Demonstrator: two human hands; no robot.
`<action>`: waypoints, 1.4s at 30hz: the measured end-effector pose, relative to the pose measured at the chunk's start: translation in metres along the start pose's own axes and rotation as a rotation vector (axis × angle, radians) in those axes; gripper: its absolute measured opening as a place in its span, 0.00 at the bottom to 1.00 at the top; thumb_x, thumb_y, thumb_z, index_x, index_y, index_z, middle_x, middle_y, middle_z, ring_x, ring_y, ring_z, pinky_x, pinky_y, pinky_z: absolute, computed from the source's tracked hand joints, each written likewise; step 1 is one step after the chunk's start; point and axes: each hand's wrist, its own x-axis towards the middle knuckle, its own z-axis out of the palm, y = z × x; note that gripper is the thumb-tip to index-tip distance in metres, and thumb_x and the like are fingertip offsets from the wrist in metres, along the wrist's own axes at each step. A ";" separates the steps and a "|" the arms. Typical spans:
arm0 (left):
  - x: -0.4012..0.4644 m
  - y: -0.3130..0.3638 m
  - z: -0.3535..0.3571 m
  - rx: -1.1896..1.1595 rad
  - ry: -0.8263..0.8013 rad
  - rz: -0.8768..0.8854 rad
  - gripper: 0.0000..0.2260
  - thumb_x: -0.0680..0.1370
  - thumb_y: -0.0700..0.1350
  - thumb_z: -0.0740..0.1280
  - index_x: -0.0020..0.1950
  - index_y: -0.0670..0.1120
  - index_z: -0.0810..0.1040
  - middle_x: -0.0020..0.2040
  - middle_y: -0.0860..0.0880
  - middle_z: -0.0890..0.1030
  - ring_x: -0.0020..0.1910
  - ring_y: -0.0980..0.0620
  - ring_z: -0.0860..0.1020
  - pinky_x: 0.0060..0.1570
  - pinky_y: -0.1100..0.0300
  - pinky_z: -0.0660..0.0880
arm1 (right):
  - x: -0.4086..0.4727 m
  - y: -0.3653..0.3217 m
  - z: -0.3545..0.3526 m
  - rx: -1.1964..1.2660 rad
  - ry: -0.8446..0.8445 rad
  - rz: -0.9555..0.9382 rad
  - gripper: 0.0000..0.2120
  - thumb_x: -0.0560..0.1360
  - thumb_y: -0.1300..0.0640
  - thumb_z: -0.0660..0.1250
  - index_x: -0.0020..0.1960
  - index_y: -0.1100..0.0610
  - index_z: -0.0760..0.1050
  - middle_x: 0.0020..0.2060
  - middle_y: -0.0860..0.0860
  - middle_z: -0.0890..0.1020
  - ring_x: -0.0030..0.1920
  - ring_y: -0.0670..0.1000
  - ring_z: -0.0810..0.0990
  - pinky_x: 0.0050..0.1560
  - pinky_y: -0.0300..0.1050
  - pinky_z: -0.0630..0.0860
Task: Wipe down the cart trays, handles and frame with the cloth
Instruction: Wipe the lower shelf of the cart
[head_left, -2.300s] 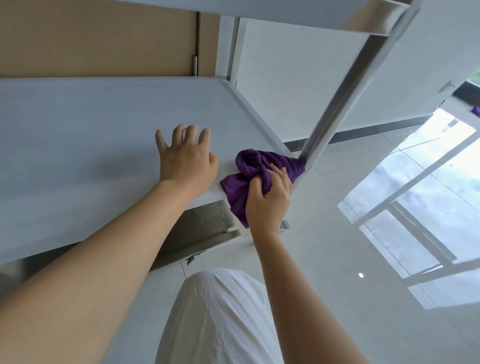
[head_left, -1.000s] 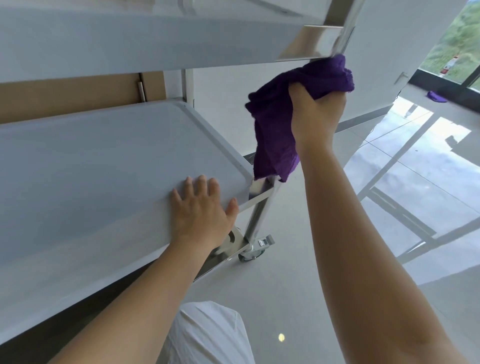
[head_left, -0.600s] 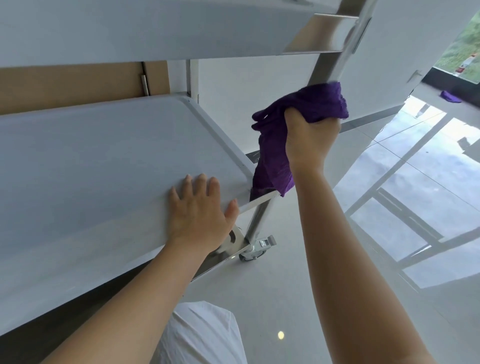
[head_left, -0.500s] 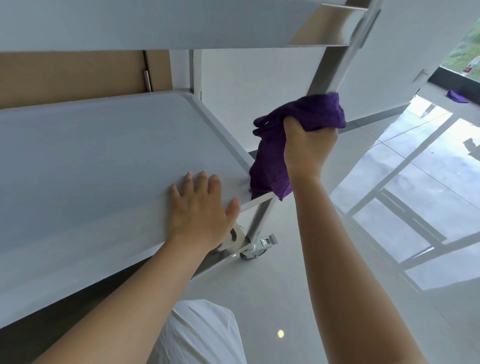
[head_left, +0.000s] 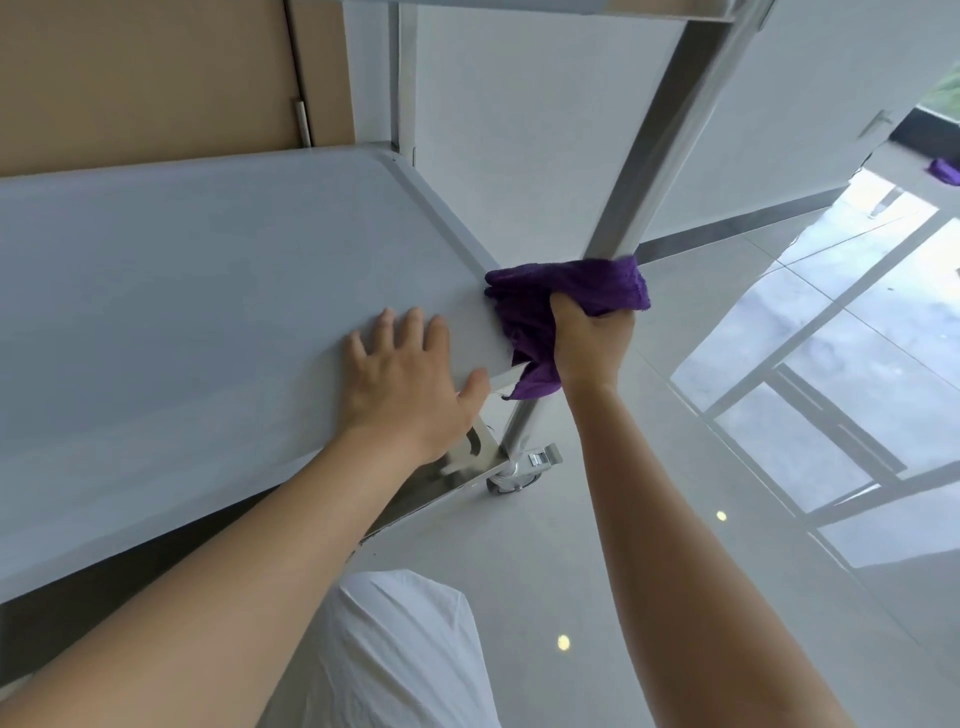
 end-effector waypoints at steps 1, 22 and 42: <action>0.000 0.000 -0.001 -0.033 0.001 0.013 0.29 0.78 0.60 0.50 0.75 0.45 0.55 0.75 0.46 0.56 0.74 0.44 0.51 0.70 0.44 0.52 | -0.003 0.001 0.001 -0.005 0.005 0.013 0.13 0.69 0.68 0.66 0.32 0.54 0.70 0.26 0.46 0.73 0.25 0.38 0.70 0.29 0.32 0.70; -0.052 -0.071 -0.006 -0.046 0.026 -0.140 0.30 0.77 0.63 0.43 0.77 0.51 0.51 0.78 0.51 0.50 0.76 0.53 0.48 0.71 0.45 0.47 | -0.079 -0.004 0.035 -0.720 -0.202 0.040 0.30 0.78 0.54 0.56 0.73 0.70 0.53 0.73 0.65 0.35 0.74 0.58 0.33 0.74 0.47 0.36; -0.053 -0.069 -0.004 -0.050 0.053 -0.175 0.34 0.72 0.63 0.46 0.69 0.46 0.70 0.70 0.48 0.70 0.70 0.48 0.67 0.65 0.40 0.62 | 0.009 -0.008 0.063 -1.255 -0.431 -0.093 0.39 0.77 0.35 0.52 0.74 0.63 0.52 0.69 0.62 0.64 0.68 0.63 0.65 0.63 0.56 0.64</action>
